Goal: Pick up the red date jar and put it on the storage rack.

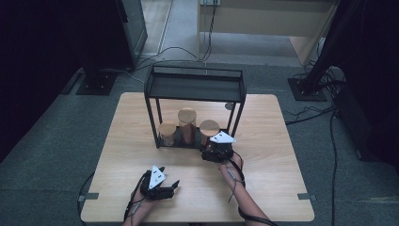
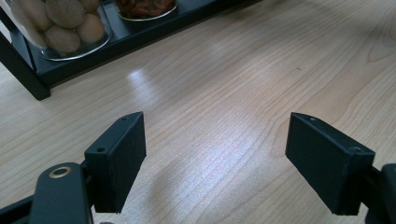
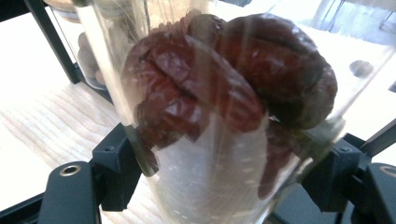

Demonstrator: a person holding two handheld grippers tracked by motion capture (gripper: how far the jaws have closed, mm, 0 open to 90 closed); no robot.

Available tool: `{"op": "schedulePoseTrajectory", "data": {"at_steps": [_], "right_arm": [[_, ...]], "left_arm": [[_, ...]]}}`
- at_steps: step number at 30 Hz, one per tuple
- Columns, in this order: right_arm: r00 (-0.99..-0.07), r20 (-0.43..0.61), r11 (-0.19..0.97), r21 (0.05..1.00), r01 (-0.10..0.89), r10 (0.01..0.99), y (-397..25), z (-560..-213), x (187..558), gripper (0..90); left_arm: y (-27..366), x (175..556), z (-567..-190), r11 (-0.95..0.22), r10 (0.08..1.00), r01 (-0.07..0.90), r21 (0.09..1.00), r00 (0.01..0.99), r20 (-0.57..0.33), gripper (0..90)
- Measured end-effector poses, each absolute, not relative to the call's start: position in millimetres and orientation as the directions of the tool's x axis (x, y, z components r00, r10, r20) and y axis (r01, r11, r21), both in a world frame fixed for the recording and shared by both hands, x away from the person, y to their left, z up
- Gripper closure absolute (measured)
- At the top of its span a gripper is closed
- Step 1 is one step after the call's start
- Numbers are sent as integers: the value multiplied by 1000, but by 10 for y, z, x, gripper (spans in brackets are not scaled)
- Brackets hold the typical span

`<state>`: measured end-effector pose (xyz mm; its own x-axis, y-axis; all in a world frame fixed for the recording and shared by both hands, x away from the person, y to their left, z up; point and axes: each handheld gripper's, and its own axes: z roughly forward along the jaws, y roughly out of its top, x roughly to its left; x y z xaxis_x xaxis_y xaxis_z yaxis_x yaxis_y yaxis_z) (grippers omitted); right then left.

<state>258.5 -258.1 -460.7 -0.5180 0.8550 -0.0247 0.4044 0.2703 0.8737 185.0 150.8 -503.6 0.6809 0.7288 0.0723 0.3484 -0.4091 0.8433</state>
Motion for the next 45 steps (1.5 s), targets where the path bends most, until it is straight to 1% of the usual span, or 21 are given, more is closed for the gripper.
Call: {"op": "schedulePoseTrajectory", "data": {"at_steps": [4,19,45], "right_arm": [[-506,-37,274,873,403,862,-2534,-4604,2602,247],[-454,-27,231,887,400,891,-2486,-4658,2635,247],[-412,-28,209,893,400,911,-2390,-4683,2791,247]], "left_arm": [[1510,1851,-5035,-410,728,348,843,682,73,202],[1515,1855,-5036,-408,727,349,844,683,69,202],[1514,1855,-5038,-408,726,348,844,684,69,202]]}}
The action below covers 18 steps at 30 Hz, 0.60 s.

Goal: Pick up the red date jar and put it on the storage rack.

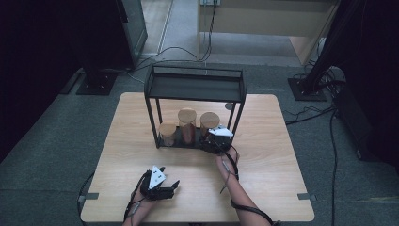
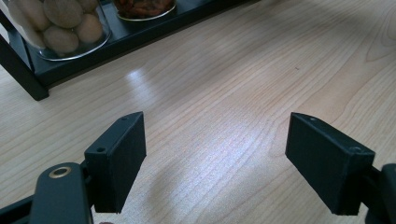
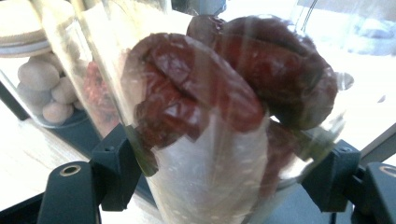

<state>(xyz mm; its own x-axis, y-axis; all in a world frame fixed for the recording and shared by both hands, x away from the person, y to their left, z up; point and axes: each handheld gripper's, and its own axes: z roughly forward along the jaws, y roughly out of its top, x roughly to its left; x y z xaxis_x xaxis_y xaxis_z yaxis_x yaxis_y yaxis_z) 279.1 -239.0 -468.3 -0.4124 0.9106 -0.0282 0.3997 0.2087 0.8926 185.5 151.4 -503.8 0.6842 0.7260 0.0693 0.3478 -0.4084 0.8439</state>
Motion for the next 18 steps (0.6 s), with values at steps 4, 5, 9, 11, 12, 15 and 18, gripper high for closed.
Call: {"op": "schedulePoseTrajectory", "data": {"at_steps": [4,5,9,11,12,15,18], "right_arm": [[-405,-37,212,893,396,913,-2355,-4672,2810,247],[-402,-48,220,893,393,914,-2333,-4669,2821,247],[-391,-51,220,890,399,919,-2309,-4674,2841,247],[-387,-52,219,890,401,921,-2307,-4685,2848,247],[-387,-52,219,890,401,921,-2307,-4685,2848,247],[-382,-51,218,887,407,923,-2314,-4700,2871,247],[-380,-50,217,885,412,924,-2312,-4706,2886,247]], "left_arm": [[1515,1852,-5036,-409,726,347,844,685,70,202],[1514,1853,-5036,-409,726,347,844,685,70,202],[1519,1856,-5037,-407,725,349,844,685,67,201],[1522,1857,-5038,-406,726,349,845,685,66,201],[1522,1857,-5038,-406,726,349,845,685,66,201],[1524,1855,-5038,-405,727,348,846,684,66,201],[1523,1859,-5037,-404,727,350,845,683,64,202]]}}
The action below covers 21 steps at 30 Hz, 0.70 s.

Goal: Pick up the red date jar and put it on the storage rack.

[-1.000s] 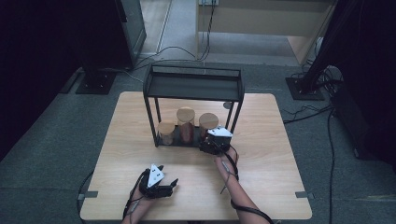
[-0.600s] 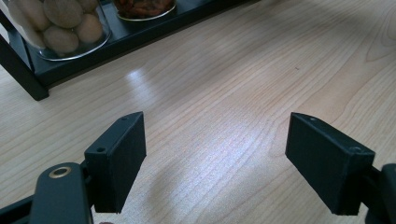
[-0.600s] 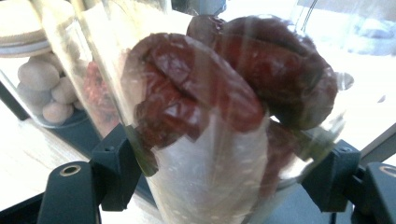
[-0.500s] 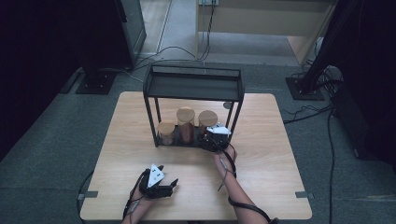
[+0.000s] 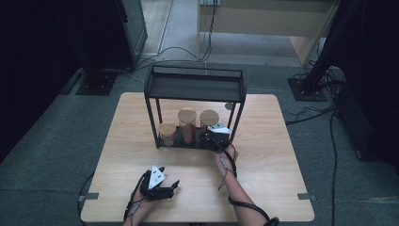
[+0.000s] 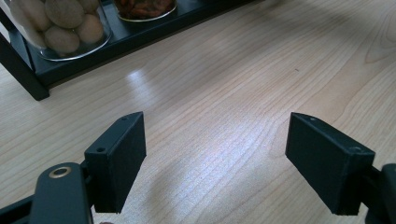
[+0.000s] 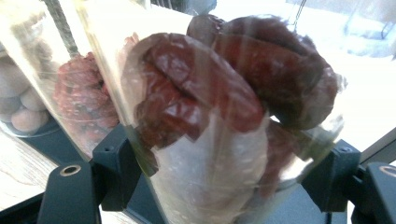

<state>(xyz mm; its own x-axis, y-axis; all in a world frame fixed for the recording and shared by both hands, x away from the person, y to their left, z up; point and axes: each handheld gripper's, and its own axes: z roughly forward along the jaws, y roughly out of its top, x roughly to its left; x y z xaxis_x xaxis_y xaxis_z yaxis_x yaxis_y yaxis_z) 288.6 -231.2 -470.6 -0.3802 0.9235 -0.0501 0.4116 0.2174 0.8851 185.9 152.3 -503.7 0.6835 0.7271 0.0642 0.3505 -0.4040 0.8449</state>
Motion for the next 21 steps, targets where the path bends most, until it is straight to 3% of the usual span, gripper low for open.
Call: {"op": "schedulePoseTrajectory", "data": {"at_steps": [21], "right_arm": [[-350,-42,199,882,427,936,-2289,-4795,2977,247]], "left_arm": [[1540,1866,-5039,-398,728,353,847,684,56,202]]}}
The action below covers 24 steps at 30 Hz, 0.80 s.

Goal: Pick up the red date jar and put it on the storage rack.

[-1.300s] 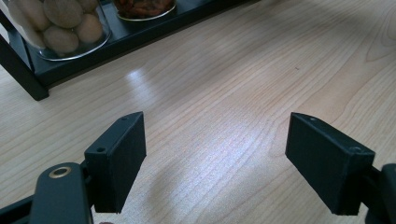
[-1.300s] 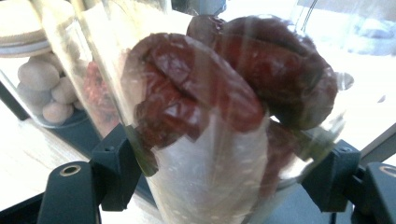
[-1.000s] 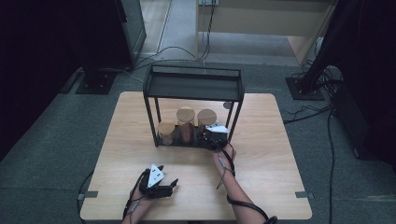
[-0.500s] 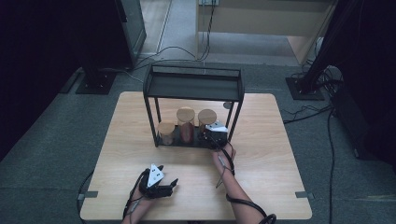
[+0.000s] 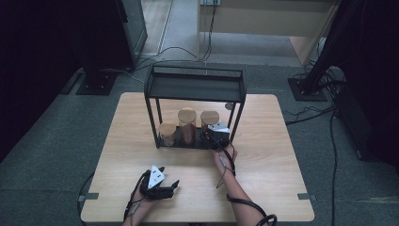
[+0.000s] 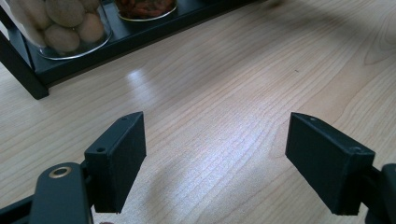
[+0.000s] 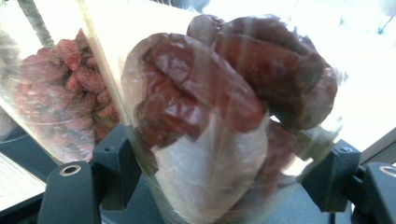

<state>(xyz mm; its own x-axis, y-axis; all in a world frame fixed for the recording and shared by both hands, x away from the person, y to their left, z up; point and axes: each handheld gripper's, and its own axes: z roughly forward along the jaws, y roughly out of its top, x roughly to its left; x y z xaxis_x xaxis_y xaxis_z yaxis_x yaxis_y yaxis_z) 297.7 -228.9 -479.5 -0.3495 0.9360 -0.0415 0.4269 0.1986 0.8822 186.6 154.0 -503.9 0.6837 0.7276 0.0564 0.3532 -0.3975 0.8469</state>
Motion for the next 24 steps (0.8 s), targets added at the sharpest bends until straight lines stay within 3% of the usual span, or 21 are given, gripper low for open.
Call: {"op": "schedulePoseTrajectory", "data": {"at_steps": [24], "right_arm": [[-335,-12,166,885,436,942,-2303,-4817,2975,245]], "left_arm": [[1533,1860,-5040,-400,727,351,847,684,60,201]]}}
